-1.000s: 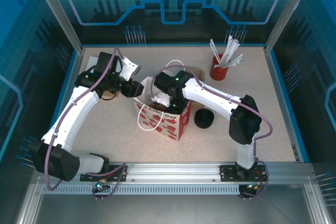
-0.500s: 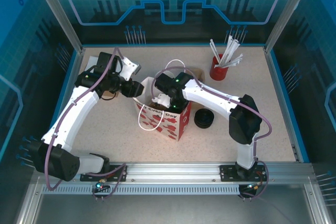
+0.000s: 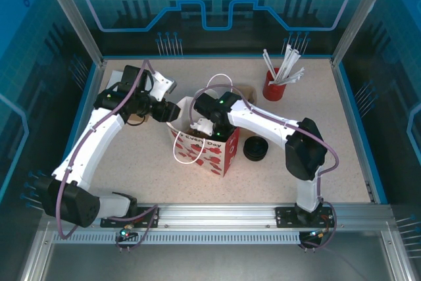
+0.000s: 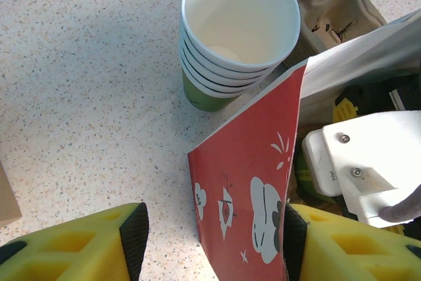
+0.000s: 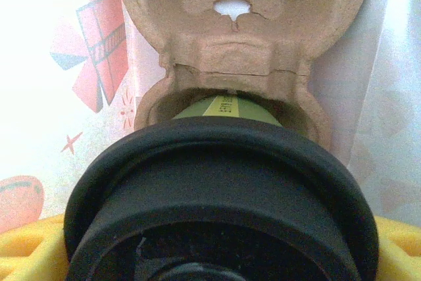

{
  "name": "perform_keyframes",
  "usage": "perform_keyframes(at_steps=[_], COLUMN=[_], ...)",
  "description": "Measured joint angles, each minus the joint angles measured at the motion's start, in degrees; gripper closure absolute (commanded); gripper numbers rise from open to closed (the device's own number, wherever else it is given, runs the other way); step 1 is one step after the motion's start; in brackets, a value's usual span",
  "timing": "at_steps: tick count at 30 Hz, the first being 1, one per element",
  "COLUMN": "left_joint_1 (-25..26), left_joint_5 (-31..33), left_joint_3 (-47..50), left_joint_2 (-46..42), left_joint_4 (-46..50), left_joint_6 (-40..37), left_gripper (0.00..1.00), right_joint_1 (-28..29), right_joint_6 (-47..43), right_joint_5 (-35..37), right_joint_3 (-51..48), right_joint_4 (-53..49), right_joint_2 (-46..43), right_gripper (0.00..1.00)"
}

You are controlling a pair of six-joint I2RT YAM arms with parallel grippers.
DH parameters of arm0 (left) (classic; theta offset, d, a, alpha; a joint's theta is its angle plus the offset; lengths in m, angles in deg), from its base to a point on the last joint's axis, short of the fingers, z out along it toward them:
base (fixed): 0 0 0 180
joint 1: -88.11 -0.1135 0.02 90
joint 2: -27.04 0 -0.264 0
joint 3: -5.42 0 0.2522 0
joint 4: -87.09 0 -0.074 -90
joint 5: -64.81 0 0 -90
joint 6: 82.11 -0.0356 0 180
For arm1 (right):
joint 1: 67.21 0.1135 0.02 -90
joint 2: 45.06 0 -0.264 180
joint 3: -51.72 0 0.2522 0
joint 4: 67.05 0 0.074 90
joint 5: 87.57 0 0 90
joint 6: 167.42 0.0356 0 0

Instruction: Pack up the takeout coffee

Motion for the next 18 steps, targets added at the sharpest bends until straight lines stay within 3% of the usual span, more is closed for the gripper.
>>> perform_keyframes(at_steps=[18], left_joint_1=[0.0], left_joint_5=[0.02], left_joint_3=[0.0], left_joint_2=[0.44], left_joint_4=[0.17], left_joint_6=[0.0], left_gripper=[0.41], right_joint_1=[-0.11], right_joint_6=[0.0], right_joint_5=[-0.2], right_joint_3=[0.0], right_joint_4=[0.11], right_joint_2=[0.0], right_gripper=[0.18])
